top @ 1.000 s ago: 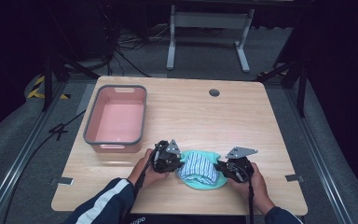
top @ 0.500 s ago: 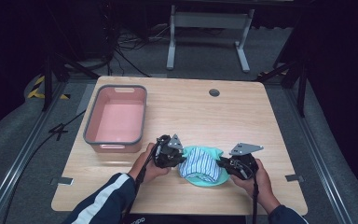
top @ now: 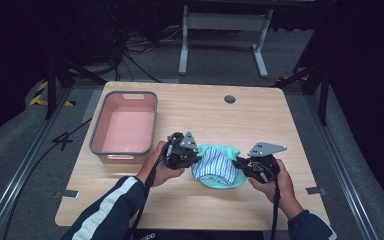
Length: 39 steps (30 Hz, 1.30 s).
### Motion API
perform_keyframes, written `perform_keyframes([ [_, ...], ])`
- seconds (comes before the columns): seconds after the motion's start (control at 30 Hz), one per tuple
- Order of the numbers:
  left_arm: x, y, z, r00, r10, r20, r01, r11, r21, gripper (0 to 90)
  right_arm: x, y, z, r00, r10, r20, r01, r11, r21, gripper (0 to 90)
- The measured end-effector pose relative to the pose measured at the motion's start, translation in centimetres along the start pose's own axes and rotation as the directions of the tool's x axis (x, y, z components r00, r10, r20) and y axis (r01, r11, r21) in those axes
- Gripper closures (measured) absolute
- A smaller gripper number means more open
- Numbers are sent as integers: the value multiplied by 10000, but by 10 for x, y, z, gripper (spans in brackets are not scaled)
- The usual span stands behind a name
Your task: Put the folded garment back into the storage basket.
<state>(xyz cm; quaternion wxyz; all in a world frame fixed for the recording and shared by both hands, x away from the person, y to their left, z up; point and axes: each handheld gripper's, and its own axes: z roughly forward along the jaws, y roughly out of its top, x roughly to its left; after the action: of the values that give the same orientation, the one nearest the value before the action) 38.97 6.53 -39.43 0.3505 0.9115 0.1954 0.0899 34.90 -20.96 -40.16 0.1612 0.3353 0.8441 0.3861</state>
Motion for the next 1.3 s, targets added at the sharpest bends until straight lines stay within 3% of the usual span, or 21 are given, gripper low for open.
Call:
perform_keyframes([
  [0.23,9,8,-17,9996,-30,-267,23,9997,-256,822,-3,22,-8,9998,-174,89,177,9994,-287,823],
  [0.53,20,14,-41,9975,-57,-700,24,9989,-466,822,-1,51,-6,9984,-548,140,553,9974,-462,823],
  [1.3,47,-2,-86,9848,-550,-1647,435,9964,-725,822,15,100,20,9932,-1165,-67,1156,9899,-820,823],
])
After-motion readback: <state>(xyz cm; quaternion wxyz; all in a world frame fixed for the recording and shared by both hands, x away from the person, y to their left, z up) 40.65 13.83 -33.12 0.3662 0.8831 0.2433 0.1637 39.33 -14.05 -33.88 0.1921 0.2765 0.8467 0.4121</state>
